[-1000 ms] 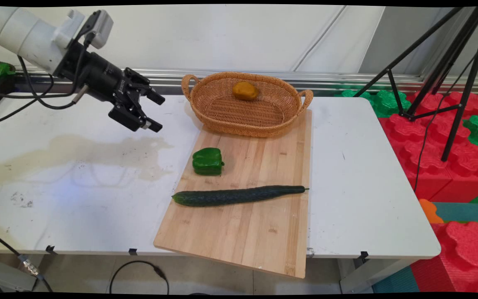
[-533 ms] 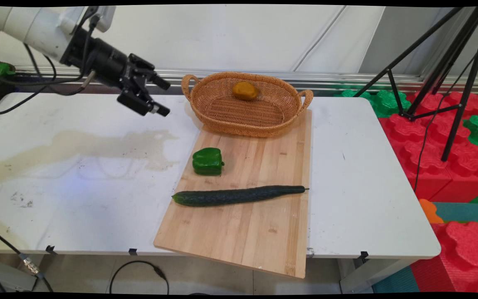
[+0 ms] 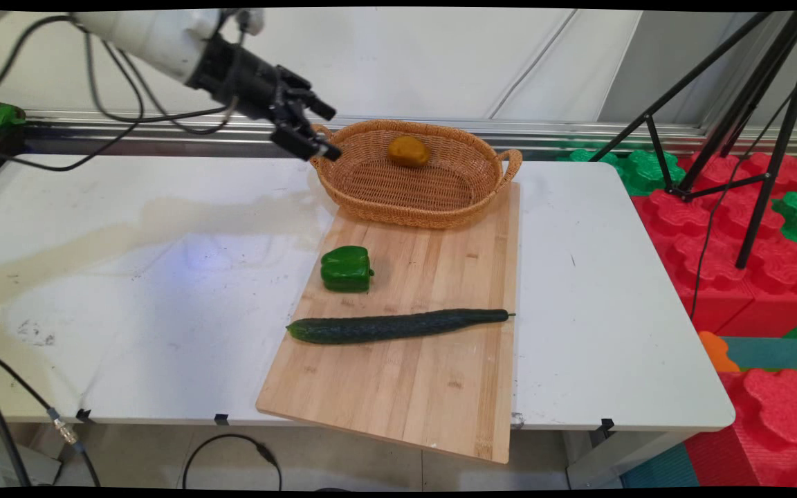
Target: Pick up the potato from the vegetable basket
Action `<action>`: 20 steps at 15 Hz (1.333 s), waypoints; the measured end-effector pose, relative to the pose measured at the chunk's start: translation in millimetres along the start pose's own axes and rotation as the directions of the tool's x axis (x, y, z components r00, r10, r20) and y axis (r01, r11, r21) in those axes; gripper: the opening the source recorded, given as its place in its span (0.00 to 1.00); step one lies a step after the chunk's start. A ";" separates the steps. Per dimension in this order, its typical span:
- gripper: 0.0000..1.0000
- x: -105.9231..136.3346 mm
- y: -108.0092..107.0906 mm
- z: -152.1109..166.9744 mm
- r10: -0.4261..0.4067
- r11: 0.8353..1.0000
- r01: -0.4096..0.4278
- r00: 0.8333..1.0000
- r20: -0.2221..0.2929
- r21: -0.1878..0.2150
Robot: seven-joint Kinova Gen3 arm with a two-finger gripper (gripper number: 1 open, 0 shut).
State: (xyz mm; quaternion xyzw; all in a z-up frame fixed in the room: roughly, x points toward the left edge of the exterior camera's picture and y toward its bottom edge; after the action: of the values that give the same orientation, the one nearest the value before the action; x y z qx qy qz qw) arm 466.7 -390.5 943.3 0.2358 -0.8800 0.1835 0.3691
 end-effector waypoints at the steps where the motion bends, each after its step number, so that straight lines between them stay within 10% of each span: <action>1: 1.00 5.3 -7.1 13.8 0.010 1.000 -0.010 1.000 0.003 0.014; 10: 1.00 23.8 -49.8 107.1 0.114 0.989 -0.122 0.989 0.093 0.087; 20: 1.00 6.9 -89.8 182.0 0.297 0.943 -0.320 0.934 0.201 0.095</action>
State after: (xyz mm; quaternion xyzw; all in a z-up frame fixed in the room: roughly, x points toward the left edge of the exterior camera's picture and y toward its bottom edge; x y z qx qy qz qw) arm 409.4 -556.6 841.6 0.1334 -0.9230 0.2721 0.2371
